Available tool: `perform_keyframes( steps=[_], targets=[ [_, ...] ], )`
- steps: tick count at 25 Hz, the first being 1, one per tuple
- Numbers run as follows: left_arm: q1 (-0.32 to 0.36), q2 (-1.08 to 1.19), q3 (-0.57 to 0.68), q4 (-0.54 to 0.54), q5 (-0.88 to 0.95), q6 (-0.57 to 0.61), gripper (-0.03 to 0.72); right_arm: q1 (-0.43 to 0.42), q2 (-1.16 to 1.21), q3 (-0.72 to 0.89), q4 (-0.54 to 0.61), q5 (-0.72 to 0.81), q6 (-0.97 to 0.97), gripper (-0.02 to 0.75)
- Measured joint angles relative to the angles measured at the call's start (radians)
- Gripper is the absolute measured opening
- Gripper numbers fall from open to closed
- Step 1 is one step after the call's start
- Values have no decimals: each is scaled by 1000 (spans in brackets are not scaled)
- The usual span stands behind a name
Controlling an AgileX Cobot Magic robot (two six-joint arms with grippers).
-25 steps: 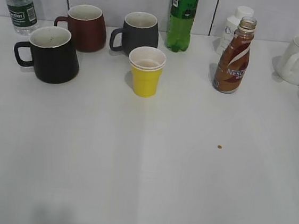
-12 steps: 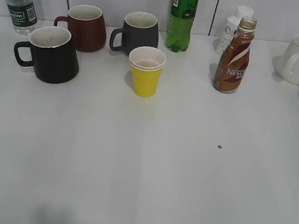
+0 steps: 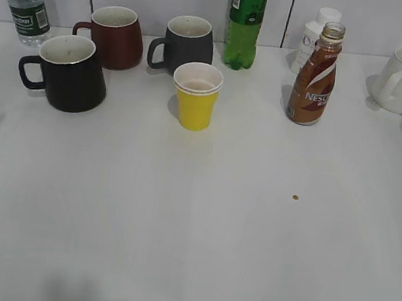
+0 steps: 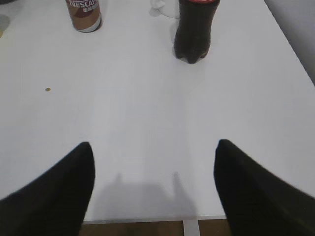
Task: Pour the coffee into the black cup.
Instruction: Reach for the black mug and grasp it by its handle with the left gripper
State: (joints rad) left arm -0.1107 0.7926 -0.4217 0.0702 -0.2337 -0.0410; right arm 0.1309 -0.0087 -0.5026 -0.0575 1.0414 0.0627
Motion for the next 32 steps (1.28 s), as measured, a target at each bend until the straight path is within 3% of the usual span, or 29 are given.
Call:
perform_keyframes(
  steps=[5, 13, 32],
  targets=[
    [0, 173, 67, 0, -174, 0, 586, 0, 0, 0, 0, 0, 0, 589],
    [0, 399, 67, -1, -254, 0, 578, 0, 0, 0, 0, 0, 0, 589],
    [0, 776, 57, -37, -656, 1, 542, 0, 0, 0, 0, 0, 0, 589]
  ],
)
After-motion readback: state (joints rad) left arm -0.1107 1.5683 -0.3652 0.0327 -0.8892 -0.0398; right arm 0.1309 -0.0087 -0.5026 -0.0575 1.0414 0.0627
